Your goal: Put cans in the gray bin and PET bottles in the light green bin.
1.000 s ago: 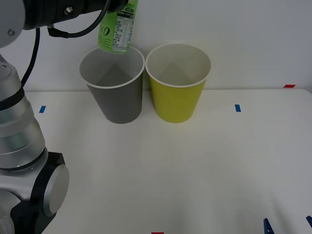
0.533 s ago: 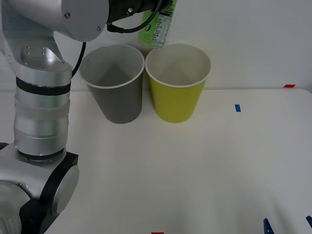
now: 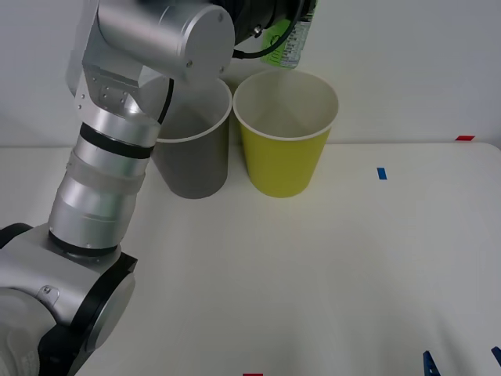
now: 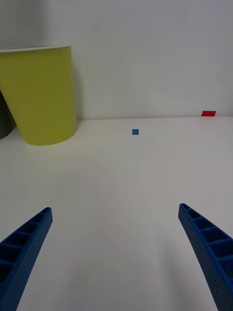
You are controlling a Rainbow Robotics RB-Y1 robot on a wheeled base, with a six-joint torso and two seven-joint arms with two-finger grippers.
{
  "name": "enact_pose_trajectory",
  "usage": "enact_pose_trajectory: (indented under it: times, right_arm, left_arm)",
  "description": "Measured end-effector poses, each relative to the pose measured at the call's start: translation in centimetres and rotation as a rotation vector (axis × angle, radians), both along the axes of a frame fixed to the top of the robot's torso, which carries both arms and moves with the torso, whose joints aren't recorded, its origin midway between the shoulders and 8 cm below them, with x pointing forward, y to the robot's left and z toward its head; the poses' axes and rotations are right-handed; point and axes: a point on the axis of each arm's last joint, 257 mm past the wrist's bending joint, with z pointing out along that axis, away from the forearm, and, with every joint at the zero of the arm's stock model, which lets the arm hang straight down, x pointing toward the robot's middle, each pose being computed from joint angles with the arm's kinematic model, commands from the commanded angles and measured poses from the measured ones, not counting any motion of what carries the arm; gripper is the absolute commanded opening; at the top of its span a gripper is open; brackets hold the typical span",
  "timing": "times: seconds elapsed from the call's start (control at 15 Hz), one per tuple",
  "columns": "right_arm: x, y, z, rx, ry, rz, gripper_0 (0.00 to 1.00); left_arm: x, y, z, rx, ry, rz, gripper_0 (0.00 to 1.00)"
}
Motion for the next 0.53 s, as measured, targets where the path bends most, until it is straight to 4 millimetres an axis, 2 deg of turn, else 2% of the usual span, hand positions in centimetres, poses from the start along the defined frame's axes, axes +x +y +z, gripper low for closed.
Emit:
enact_pose_trajectory:
  times: [0.2, 0.53]
  right_arm:
    - [0.0, 0.0, 0.0, 0.000, 0.000, 0.000, 0.89]
    - [0.0, 0.0, 0.0, 0.000, 0.000, 0.000, 0.89]
  left_arm:
    - [1.4, -1.0, -1.2, -0.046, 0.005, -0.011, 0.00]
    - [1.3, -1.8, -1.5, -0.073, 0.024, -0.026, 0.00]
